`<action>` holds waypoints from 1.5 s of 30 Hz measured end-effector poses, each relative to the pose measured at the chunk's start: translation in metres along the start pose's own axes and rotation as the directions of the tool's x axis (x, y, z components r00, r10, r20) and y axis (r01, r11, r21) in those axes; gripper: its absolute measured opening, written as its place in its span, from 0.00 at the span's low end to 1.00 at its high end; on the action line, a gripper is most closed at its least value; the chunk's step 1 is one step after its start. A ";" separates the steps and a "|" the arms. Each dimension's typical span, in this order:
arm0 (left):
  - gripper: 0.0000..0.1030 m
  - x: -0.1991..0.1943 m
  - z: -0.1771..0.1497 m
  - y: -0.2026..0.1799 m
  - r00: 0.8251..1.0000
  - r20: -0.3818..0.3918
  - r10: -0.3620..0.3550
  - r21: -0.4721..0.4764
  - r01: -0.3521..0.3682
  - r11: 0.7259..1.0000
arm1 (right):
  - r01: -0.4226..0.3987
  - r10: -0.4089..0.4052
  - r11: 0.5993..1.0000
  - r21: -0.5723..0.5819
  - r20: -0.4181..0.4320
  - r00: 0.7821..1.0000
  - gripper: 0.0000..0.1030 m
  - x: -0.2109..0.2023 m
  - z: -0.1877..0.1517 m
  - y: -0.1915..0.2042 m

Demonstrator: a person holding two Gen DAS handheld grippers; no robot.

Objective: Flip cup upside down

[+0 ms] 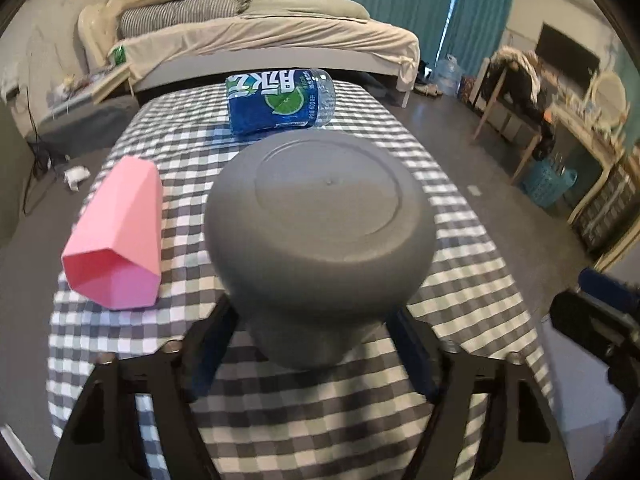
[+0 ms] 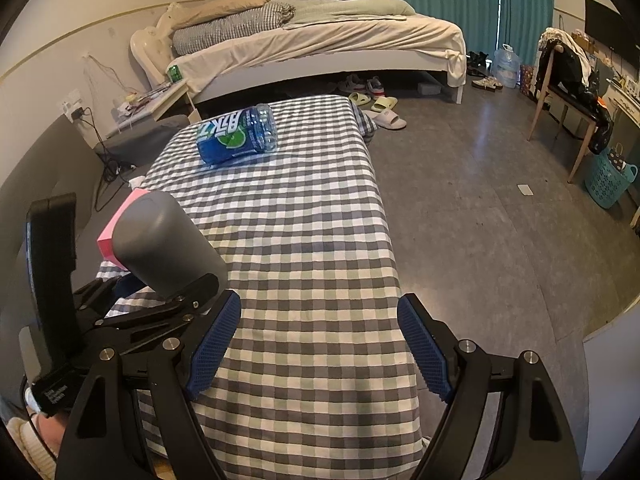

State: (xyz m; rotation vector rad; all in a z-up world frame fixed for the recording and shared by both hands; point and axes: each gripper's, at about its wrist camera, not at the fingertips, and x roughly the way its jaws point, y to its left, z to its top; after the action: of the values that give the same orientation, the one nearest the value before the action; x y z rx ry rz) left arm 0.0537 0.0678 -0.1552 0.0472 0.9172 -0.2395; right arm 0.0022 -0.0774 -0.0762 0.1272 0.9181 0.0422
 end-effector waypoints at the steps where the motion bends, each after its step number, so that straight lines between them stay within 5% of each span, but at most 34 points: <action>1: 0.71 -0.001 -0.001 0.000 1.000 0.002 -0.007 0.002 0.007 1.000 | 0.001 -0.001 1.000 0.002 -0.001 1.000 0.78 0.001 0.000 -0.001; 12: 0.71 -0.004 -0.007 -0.006 0.999 -0.004 -0.046 0.033 0.047 0.998 | -0.004 0.004 1.000 0.007 -0.007 1.000 0.78 0.009 0.000 0.000; 14: 0.75 -0.004 -0.007 -0.005 0.998 -0.015 -0.053 0.023 0.054 0.998 | -0.004 0.004 1.000 0.006 -0.004 1.000 0.78 0.007 0.000 0.000; 16: 0.91 0.000 -0.010 -0.003 0.996 -0.052 -0.079 -0.002 0.079 0.997 | -0.004 0.004 1.000 0.006 0.000 1.000 0.78 0.005 0.000 0.000; 24: 0.91 -0.036 -0.029 0.003 0.998 -0.045 -0.052 -0.013 0.052 0.999 | -0.012 0.012 1.000 0.002 0.050 0.999 0.78 -0.028 -0.001 -0.002; 31: 0.92 -0.120 -0.028 0.008 0.991 0.137 0.007 -0.005 -0.007 1.000 | -0.048 0.053 0.998 -0.042 0.144 0.988 0.78 -0.083 -0.013 0.014; 37: 1.00 -0.194 -0.038 0.007 0.941 0.334 0.053 0.010 -0.060 0.998 | -0.051 0.069 0.996 -0.079 0.236 0.969 0.79 -0.124 -0.035 0.030; 45: 1.00 -0.227 -0.070 0.016 0.912 0.390 0.124 -0.036 -0.119 0.992 | -0.001 0.009 1.000 -0.023 0.351 0.936 1.00 -0.156 -0.065 0.032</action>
State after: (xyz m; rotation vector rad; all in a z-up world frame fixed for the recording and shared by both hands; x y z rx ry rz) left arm -0.1297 0.1354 -0.0194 0.0432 0.5126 -0.1202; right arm -0.1437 -0.0539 0.0118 0.1111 0.5591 0.0329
